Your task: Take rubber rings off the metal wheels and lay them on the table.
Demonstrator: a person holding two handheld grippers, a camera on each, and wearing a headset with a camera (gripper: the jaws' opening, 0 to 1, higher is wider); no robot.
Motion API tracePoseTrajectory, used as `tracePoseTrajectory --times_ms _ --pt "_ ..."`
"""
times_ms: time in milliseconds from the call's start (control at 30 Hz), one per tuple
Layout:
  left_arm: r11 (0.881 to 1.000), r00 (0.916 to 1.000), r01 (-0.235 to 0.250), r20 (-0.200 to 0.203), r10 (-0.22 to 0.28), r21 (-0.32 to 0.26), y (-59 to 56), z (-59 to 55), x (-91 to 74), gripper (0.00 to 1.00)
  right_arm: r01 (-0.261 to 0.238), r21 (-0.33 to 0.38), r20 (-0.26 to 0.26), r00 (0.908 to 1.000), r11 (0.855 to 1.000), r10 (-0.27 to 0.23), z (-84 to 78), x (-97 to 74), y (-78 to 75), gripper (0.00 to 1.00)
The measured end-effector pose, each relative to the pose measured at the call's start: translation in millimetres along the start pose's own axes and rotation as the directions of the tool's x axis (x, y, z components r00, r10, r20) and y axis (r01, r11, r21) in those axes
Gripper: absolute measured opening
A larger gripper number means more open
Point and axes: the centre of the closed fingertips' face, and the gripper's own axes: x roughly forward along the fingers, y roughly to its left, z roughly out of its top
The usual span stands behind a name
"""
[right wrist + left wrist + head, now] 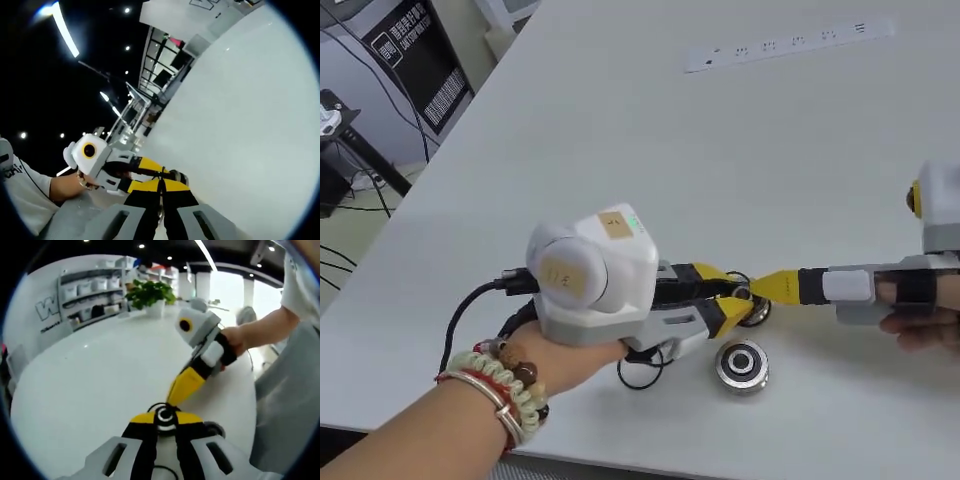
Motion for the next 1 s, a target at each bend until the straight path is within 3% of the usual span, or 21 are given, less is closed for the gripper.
tracePoseTrajectory --times_ms 267,433,600,767,1000 --pt "1.0 0.9997 0.01 -0.022 -0.01 0.011 -0.2 1.3 1.3 0.16 0.014 0.026 0.006 0.9999 1.0 -0.014 0.8 -2.8 -1.7 0.0" --pt "0.998 0.9982 0.031 -0.052 -0.028 0.052 -3.5 0.8 -1.0 0.17 0.023 0.021 -0.007 0.9997 1.0 -0.023 -3.4 -3.6 1.7 0.0" --pt "0.995 0.9976 0.047 -0.054 -0.042 0.093 -9.2 9.0 -4.9 0.18 0.041 0.029 -0.004 0.9992 0.999 -0.041 -4.8 -7.6 1.1 0.0" --pt "0.99 0.9967 0.062 -0.059 -0.055 0.13 -16.7 15.8 -10.6 0.26 0.05 0.045 0.016 0.9986 0.998 -0.051 -4.1 -15.3 5.4 0.0" --pt "0.985 0.9971 0.067 -0.047 -0.061 0.158 -23.8 26.4 -29.3 0.29 0.06 0.043 0.039 0.9974 0.997 -0.061 -5.0 -26.1 15.2 0.0"
